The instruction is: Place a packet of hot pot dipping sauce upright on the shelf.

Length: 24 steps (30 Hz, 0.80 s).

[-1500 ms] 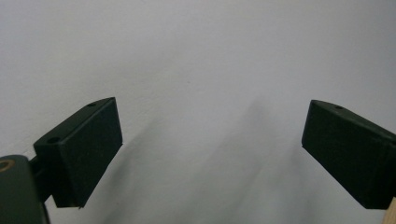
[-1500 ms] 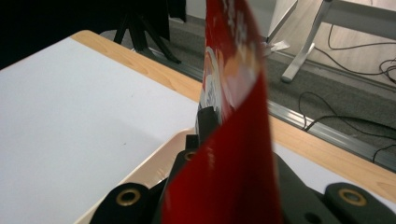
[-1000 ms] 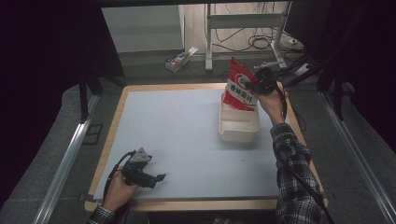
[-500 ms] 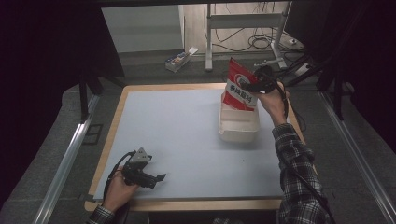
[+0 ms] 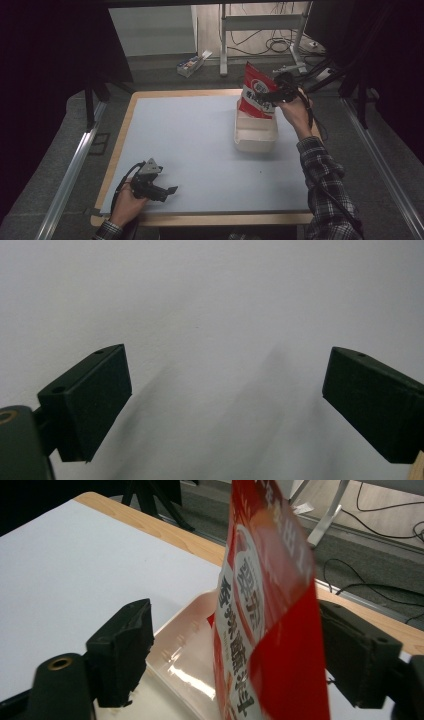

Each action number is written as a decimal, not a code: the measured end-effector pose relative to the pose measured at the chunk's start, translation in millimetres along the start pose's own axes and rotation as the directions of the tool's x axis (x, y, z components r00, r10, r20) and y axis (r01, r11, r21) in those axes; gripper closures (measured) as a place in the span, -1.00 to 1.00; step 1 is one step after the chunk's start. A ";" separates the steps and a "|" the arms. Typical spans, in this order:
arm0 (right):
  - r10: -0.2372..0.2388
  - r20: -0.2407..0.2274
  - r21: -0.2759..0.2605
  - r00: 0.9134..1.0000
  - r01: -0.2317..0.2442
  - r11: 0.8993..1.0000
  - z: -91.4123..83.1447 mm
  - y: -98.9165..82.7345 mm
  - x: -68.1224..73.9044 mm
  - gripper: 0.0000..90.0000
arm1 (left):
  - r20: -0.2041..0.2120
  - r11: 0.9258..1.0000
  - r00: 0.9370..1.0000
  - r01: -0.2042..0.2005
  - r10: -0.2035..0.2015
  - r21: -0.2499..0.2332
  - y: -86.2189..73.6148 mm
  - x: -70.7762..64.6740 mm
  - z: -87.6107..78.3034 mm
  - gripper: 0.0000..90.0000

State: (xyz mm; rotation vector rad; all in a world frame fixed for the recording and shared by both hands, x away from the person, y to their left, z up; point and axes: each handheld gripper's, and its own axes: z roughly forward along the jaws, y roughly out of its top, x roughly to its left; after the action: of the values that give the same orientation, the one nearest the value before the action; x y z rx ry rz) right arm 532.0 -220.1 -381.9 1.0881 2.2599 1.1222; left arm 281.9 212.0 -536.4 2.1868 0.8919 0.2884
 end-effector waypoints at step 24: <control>0.007 -0.072 0.004 0.997 -0.006 1.000 -18.5 -31.8 6.9 -0.76 | 0.031 0.998 0.999 0.014 -0.013 -0.058 1.4 -0.3 -4.7 -0.90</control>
State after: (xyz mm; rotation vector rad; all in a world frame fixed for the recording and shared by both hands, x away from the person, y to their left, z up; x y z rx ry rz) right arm 501.2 -235.8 -396.2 1.0733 2.3157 1.1785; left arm 280.3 213.7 -532.0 2.1253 0.8705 0.2704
